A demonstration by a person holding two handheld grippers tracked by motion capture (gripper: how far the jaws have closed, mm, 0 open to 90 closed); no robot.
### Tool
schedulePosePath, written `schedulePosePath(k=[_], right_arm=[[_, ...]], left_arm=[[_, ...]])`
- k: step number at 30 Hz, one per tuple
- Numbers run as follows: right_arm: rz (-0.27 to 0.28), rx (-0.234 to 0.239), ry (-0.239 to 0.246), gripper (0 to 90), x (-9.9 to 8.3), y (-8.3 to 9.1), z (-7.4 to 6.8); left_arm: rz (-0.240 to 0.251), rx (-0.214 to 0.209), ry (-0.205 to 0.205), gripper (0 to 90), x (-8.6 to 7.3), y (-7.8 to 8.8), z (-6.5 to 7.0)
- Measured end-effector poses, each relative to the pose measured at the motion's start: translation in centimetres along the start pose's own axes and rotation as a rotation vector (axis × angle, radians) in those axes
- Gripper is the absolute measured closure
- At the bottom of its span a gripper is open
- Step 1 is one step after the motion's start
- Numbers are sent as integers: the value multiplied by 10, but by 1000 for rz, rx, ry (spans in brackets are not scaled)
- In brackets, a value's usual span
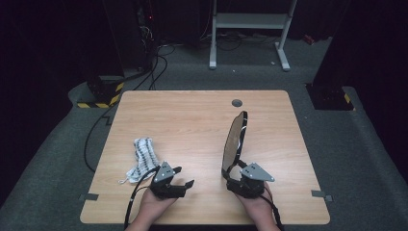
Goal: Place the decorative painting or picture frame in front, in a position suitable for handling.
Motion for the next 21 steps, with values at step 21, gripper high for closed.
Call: schedulePosePath(k=[21], right_arm=[[23,-21,-86,440,-8,21,52]], left_arm=[[-7,-7,-5,265,0,-1,3]])
Point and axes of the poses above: each handheld gripper's, and its own axes: y roughly backward along the jaws, x roughly out of its top, z roughly to its right, the point moved 2 cm from there along -y, roughly forward along the jaws, and after that the axes turned 14 degrees about z, right-handed, at the moved point
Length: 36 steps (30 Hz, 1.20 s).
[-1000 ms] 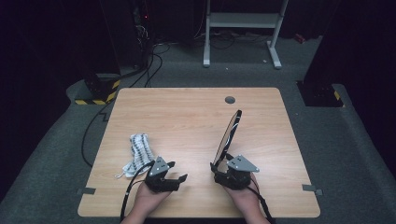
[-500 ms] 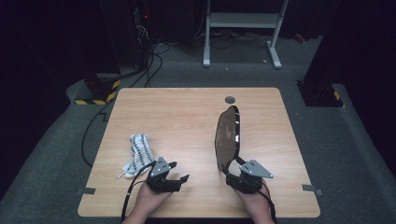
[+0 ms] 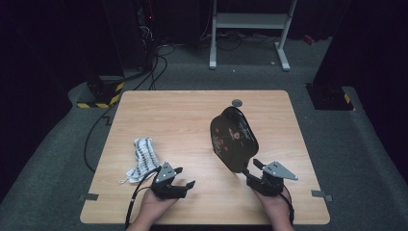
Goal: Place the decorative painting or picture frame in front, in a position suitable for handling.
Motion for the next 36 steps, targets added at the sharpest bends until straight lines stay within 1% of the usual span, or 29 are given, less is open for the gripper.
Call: schedulePosePath(k=[1,3,6,7,8,10,11,13,15,17,20,21,22,23,24,27,32,36], right_arm=[[-3,17,-9,440,0,-1,0],[1,32,-6,440,1,-4,-3],[10,37,28,442,6,-11,-9],[21,40,26,448,9,-13,-9],[46,39,20,464,12,-15,-9],[81,27,28,493,18,-21,-10],[85,24,29,501,20,-23,-10],[97,21,30,547,25,-30,-7],[101,57,-8,588,30,-35,-4],[107,57,-5,633,33,-38,-5],[111,76,-13,751,33,-40,-7],[113,70,-9,796,33,-41,-8],[113,79,-13,801,34,-41,-8],[110,82,-30,808,34,-42,-9],[110,86,-35,809,35,-42,-9],[111,82,-23,811,40,-42,-15],[128,133,-11,812,42,-34,-36],[145,159,-9,812,39,-32,-50]], left_arm=[[-1,-1,0,266,0,0,0],[0,0,3,266,0,-1,1],[-2,6,-1,266,-1,-1,0],[-7,4,-3,266,-1,-1,0],[-8,5,-6,266,-1,-1,-1],[-9,5,-7,267,-1,-2,-1],[-10,4,-8,267,-1,-2,0],[-9,5,-9,267,-1,-1,0],[-9,5,-11,267,-1,-1,-1],[-9,12,-10,265,-1,-1,-1],[-1,16,-6,265,-1,0,-2],[-1,16,-7,265,-1,0,-2],[-1,15,-7,265,-1,0,-2],[-2,14,-6,265,-1,0,-1],[-2,15,-6,265,-1,0,-1],[-1,16,-6,265,0,1,-2],[-2,19,-7,266,0,1,-3],[3,20,-4,266,0,1,-2]])
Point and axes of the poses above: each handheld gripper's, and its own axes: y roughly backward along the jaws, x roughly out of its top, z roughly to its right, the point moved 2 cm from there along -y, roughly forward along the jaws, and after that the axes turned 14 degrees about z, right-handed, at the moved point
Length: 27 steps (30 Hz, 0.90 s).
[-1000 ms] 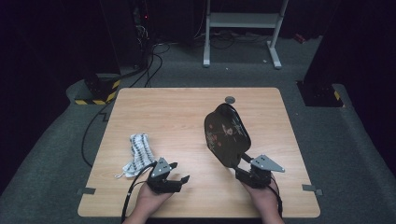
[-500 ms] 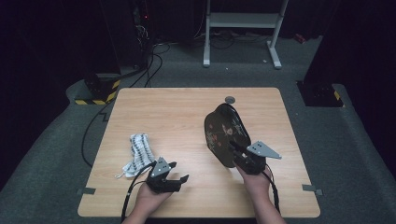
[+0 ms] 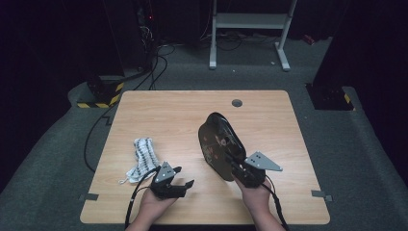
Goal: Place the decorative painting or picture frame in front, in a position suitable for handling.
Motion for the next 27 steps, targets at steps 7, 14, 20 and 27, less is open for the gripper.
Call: schedulePosePath(k=[7,14,20,27], right_arm=[[23,-24,-1,811,-8,-2,-2],[26,-27,-22,805,-16,2,4],[-22,-9,-46,569,-15,5,10],[-67,-6,-38,502,-29,27,11]], left_arm=[[-2,-1,-5,268,0,1,-1],[-4,-5,-4,278,1,1,-2],[15,21,-18,265,16,19,-14],[44,145,-38,271,31,58,-43]])
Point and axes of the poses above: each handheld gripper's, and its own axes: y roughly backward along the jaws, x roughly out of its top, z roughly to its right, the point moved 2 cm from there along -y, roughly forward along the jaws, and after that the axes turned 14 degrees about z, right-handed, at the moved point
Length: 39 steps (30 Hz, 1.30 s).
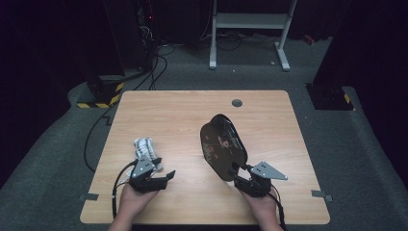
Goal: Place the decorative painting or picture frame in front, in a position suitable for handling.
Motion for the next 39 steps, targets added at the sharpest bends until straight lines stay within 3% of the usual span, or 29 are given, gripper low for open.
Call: schedulePosePath(k=[5,9,20,28,34,36,39], right_arm=[[-25,10,6,499,-8,2,1],[-34,16,5,502,-10,0,1],[-43,12,5,502,-13,-1,3],[-45,11,6,505,-15,-1,0],[-54,9,4,507,-19,-4,0],[-55,8,5,508,-19,-4,-1],[-57,8,8,508,-19,-4,-1]], left_arm=[[7,129,42,263,-4,19,-34],[-21,174,85,258,-10,21,-55],[-66,207,125,227,-18,11,-76],[-135,203,150,196,-27,-7,-91],[-231,209,152,263,-42,-20,-95],[-250,200,171,292,-47,-22,-97],[-263,189,154,359,-48,-23,-95]])
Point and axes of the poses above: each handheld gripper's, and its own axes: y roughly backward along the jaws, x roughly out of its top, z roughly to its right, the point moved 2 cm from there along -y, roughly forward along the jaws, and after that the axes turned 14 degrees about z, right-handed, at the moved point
